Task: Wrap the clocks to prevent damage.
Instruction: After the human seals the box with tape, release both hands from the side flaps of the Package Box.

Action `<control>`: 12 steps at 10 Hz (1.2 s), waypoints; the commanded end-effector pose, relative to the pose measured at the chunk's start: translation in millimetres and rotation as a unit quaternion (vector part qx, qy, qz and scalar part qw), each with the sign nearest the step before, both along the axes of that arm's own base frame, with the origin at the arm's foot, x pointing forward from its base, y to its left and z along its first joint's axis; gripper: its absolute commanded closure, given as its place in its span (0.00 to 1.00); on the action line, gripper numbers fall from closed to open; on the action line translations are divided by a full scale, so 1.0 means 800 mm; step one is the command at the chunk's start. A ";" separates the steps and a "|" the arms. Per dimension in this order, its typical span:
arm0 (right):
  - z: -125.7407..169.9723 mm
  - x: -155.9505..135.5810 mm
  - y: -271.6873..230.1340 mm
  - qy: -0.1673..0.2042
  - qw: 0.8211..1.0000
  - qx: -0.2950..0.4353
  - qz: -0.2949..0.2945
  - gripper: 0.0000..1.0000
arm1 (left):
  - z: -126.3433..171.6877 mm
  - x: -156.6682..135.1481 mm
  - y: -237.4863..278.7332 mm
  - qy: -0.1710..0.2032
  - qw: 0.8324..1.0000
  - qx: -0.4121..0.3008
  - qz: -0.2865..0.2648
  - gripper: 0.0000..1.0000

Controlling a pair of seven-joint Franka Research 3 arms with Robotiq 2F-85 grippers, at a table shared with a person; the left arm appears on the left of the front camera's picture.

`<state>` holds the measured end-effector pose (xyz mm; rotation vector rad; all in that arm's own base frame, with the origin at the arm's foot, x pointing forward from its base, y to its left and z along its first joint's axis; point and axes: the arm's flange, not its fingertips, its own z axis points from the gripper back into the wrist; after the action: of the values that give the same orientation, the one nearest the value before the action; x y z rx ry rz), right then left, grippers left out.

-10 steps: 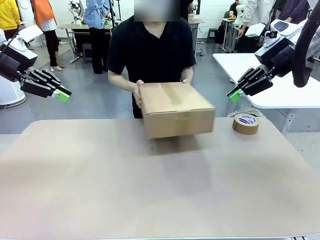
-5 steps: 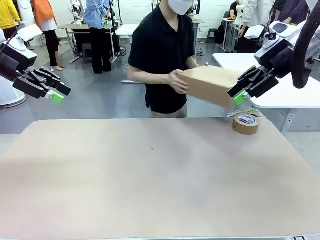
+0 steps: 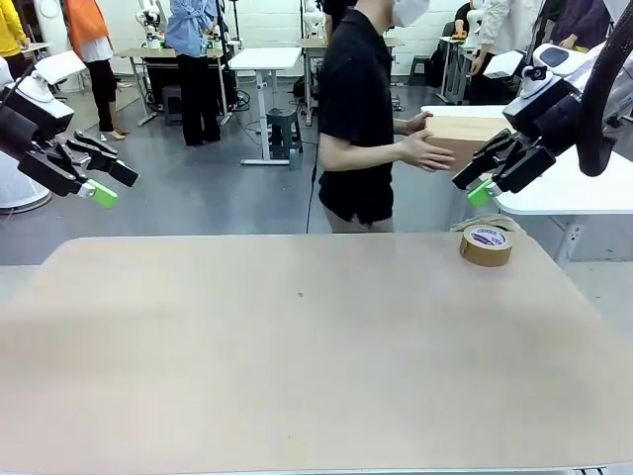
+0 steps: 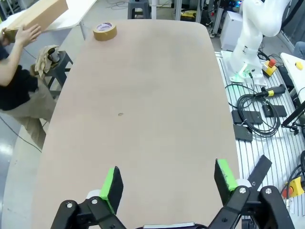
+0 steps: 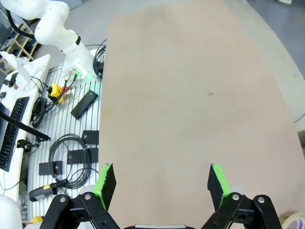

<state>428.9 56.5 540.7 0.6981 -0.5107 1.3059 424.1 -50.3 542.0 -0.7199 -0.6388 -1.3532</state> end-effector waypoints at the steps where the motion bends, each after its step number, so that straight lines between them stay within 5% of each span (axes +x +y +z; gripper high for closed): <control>1: 0.000 -0.005 -0.001 0.012 1.000 -0.011 0.001 0.00 | 0.002 -0.004 0.002 -0.003 1.000 0.015 -0.001 0.00; 3: 0.004 -0.002 0.000 0.028 0.998 -0.015 -0.046 0.00 | 0.009 -0.001 0.003 -0.009 0.999 0.045 0.024 0.00; 4: 0.000 -0.001 -0.001 0.002 1.000 -0.001 -0.001 0.00 | 0.001 -0.001 0.001 -0.002 1.000 0.007 -0.002 0.00; 11: 0.001 0.000 0.000 0.007 1.000 -0.001 -0.008 0.00 | 0.000 0.000 0.002 -0.004 1.000 0.016 0.001 0.00; 12: -0.008 -0.001 -0.005 -0.024 0.999 0.032 -0.007 0.00 | -0.003 0.002 0.014 -0.037 0.999 -0.018 0.022 0.00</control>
<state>429.5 54.9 541.6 0.7038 -0.5235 1.2877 426.0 -44.8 543.4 -0.6868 -0.6505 -1.3499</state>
